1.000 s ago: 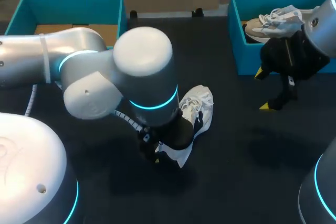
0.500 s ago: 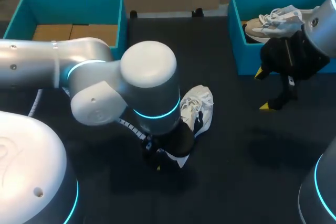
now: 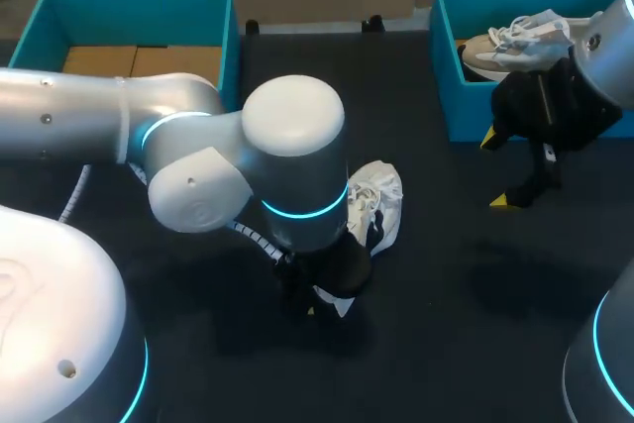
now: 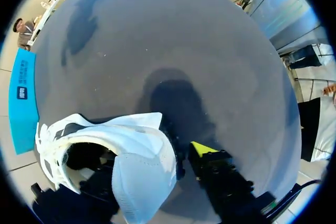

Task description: Take the shoe out of the shoebox, open the shoe tongue, remove and reinsert the insole, then place the shoe into the shoebox

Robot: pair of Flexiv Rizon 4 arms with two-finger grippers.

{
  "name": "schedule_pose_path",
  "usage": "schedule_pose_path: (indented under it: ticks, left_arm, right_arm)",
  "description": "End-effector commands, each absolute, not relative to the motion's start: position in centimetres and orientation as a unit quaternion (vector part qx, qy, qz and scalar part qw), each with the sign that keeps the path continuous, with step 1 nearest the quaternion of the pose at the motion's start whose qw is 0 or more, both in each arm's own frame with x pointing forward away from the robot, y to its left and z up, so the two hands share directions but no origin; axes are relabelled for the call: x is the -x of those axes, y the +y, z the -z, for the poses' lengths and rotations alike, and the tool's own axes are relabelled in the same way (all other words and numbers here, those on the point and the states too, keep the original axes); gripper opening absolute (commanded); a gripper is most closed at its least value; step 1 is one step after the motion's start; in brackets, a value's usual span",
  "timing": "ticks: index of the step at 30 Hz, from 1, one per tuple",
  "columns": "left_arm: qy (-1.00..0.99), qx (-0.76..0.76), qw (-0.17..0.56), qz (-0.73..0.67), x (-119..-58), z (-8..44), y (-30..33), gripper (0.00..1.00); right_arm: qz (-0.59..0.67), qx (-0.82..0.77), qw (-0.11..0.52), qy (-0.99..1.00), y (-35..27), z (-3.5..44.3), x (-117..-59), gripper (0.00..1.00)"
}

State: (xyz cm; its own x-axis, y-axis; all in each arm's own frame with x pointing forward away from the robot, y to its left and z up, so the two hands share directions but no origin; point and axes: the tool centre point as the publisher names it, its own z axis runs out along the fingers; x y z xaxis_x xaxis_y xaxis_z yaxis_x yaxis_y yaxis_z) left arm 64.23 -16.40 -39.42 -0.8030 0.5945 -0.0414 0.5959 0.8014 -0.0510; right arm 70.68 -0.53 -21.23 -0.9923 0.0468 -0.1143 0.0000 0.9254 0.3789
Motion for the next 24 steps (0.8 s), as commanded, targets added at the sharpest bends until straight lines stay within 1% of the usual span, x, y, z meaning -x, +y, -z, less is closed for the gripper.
schedule_pose_path:
  ticks: [1,5,14,24]
  left_arm:
    - [0.949,-0.312,-0.001,0.047,-64.5,39.9,-15.9,0.00]
    - [0.949,-0.310,-0.005,0.047,-64.4,39.4,-15.5,0.00]
    - [0.955,-0.292,0.003,0.052,-65.6,34.7,-13.8,0.00]
    - [0.947,-0.313,-0.032,0.060,-66.4,29.4,-11.9,0.00]
  right_arm:
    - [-0.192,-0.012,0.061,0.979,-0.5,21.3,-70.7,1.00]
    - [-0.192,-0.012,0.061,0.979,-0.5,21.3,-70.7,1.00]
    - [-0.192,-0.012,0.061,0.979,-0.5,21.3,-70.7,1.00]
    - [-0.192,-0.012,0.061,0.979,-0.5,21.3,-70.7,1.00]
